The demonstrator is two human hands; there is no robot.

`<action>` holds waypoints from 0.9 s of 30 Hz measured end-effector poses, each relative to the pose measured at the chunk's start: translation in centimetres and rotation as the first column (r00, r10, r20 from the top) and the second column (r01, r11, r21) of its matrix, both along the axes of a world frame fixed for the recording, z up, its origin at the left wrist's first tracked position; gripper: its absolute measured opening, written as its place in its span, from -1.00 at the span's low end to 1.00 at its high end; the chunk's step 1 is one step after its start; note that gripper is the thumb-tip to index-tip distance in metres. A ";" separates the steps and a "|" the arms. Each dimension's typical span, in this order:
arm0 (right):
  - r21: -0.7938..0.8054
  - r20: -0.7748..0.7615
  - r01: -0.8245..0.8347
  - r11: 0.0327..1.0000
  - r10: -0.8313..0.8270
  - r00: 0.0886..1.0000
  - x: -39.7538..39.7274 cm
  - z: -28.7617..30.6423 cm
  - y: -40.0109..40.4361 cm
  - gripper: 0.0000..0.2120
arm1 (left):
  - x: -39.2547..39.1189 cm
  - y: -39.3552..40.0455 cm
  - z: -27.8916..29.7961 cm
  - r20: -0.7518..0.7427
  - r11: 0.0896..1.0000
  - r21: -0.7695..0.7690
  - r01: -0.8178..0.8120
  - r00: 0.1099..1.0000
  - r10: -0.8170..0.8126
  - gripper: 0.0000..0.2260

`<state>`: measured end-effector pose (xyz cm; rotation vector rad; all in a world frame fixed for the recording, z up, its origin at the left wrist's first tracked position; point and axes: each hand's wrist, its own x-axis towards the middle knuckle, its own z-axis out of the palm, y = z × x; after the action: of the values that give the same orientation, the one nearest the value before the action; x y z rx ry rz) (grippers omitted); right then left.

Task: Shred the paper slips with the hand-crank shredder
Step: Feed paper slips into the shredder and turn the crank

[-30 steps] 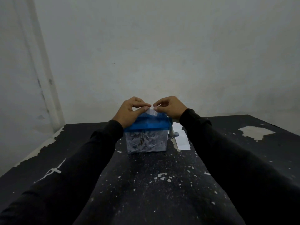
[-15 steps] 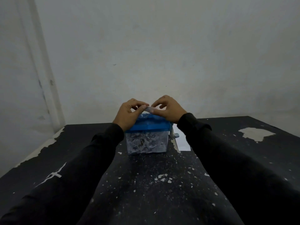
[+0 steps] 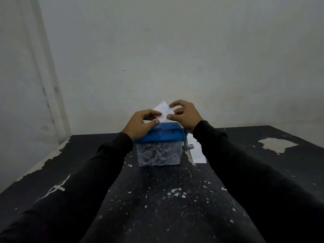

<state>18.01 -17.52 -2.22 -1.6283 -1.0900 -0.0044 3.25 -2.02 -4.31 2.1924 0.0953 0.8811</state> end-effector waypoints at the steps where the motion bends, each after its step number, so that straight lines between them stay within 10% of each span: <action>1: -0.033 -0.004 -0.002 0.999 0.001 1.000 0.2 0.1 -0.2 -0.61 | -0.1 0.0 0.0 -0.032 0.999 -0.045 0.007 0.999 -0.008 -0.69; 6: -0.235 0.277 0.071 0.969 -0.003 0.961 1.2 0.5 -1.1 -0.69 | 0.0 0.2 -0.1 -0.170 0.995 -0.073 -0.072 0.984 0.058 -0.38; 9: -0.271 0.337 0.068 0.960 0.029 0.941 1.1 0.7 -1.0 -0.78 | 0.7 0.3 0.1 -0.199 0.988 0.101 -0.116 0.971 0.134 -0.66; 27: -0.432 0.258 0.071 0.899 0.048 0.965 1.2 1.3 0.0 -0.73 | 1.5 0.6 -1.1 -0.095 0.941 0.279 -0.190 0.970 0.223 -0.77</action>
<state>19.16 -17.47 -0.91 -2.0843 -1.3553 0.0193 4.78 -1.45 -5.38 2.5265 0.2877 0.9140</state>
